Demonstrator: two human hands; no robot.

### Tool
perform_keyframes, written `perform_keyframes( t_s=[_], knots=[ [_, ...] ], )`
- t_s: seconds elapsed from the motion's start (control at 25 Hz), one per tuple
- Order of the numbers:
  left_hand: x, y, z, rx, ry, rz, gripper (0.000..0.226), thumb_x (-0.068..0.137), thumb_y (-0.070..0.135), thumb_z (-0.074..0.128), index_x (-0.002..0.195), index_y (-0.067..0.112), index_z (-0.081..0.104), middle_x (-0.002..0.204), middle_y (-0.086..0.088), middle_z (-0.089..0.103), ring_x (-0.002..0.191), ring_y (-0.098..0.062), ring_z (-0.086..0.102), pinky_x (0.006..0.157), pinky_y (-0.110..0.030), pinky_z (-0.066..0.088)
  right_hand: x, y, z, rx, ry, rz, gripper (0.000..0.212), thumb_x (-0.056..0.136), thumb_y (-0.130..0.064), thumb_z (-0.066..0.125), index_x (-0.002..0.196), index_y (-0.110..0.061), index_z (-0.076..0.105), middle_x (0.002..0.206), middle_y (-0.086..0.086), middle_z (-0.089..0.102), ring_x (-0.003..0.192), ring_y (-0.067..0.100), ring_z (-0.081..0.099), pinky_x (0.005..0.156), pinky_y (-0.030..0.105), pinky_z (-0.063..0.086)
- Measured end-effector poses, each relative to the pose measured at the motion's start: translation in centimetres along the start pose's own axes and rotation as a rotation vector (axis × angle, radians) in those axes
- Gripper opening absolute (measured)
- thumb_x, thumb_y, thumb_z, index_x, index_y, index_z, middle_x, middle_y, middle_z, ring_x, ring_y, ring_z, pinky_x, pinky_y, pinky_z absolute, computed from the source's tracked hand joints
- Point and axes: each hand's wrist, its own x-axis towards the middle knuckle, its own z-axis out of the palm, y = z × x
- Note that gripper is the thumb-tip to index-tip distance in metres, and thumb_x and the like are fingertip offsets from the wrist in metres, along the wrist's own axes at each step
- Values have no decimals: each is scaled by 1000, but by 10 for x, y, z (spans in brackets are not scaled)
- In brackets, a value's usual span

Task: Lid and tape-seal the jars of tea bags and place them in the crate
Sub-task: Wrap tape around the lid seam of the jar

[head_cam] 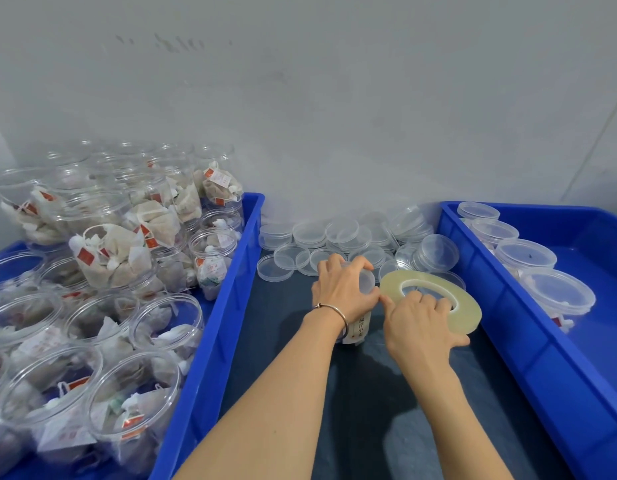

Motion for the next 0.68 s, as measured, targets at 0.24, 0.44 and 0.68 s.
perform_keyframes(
  t_s=[0.24, 0.44, 0.68],
  knots=[
    [5, -5, 0, -44, 16, 33, 41, 78, 41, 64, 117, 35, 54, 119, -1, 42, 120, -24, 34, 83, -35, 35, -7, -6, -3, 54, -28, 29, 55, 102, -45, 19, 133, -4, 40, 136, 12, 42, 133, 30, 24, 95, 64, 33],
    [15, -5, 1, -17, 82, -168, 38, 85, 36, 58, 122, 29, 51, 125, -8, 40, 122, -30, 33, 94, -41, 40, -41, -17, -18, -3, 78, -178, 39, 101, -29, 26, 129, -8, 43, 124, 12, 47, 120, 32, 38, 87, 50, 41],
    [15, -25, -14, -25, 75, -81, 40, 84, 37, 58, 123, 30, 52, 126, -3, 43, 119, -27, 35, 89, -36, 37, -14, -13, -10, 50, 162, -178, 47, 101, -47, 22, 118, -9, 44, 120, 8, 45, 120, 26, 35, 76, 40, 40]
  ],
)
